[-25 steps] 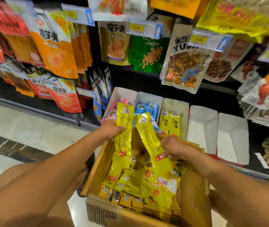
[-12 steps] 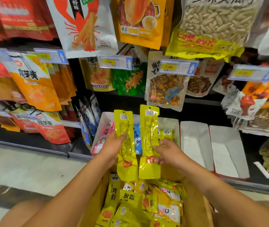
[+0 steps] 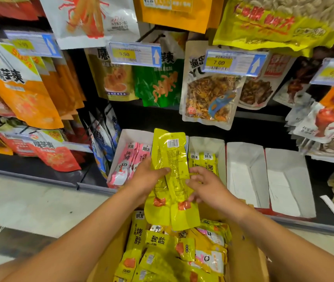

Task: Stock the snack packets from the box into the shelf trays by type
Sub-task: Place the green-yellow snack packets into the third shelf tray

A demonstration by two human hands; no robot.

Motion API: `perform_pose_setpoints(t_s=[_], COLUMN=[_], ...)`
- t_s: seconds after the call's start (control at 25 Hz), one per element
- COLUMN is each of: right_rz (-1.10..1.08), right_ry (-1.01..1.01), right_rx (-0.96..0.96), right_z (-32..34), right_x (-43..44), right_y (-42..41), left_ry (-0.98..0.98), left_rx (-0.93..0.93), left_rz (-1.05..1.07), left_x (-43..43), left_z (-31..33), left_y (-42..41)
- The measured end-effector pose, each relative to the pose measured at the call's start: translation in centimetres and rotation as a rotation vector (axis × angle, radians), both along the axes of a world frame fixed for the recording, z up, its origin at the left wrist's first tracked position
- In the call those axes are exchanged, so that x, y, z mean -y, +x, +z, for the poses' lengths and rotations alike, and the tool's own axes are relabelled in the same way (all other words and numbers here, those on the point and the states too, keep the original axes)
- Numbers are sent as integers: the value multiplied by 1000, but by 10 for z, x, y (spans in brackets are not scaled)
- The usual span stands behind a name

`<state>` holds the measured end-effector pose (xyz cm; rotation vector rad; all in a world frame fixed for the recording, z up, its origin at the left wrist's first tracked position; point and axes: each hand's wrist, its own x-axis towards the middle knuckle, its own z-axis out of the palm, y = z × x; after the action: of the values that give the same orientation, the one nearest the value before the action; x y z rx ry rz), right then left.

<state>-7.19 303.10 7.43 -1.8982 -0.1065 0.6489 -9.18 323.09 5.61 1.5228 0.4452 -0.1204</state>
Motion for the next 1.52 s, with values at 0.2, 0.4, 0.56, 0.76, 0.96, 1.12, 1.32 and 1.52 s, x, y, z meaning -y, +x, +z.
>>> perform_pose_setpoints(t_s=[0.2,0.4,0.56,0.76,0.96,1.12,1.32,1.52], right_rz=[-65,-142,-81,-137,-182,-181,-219,-209], right_ry=[-8,98,162,177,262,224,275,280], right_rx=[-13,-270,-410,-360,-266,-178,-177,-173], right_z=[0,5,1,-1,-2,5,8,6], right_x=[-1,7,12,13,15,17,17,18], right_y=[12,25,32,36,35,33,33,34], left_ry=[-63,-111,-133,-156,-171,-324,-510,-531], left_rx=[-11,-26,-53,-27,-37,-94,-104,-197], left_rz=[-6,86,103,101,111,144,155,195], left_x=[7,2,-2,-1,1,-2,-4,-4], left_z=[-2,3,5,11,13,16,26,32], left_y=[0,2,2,0,0,1,0,-2])
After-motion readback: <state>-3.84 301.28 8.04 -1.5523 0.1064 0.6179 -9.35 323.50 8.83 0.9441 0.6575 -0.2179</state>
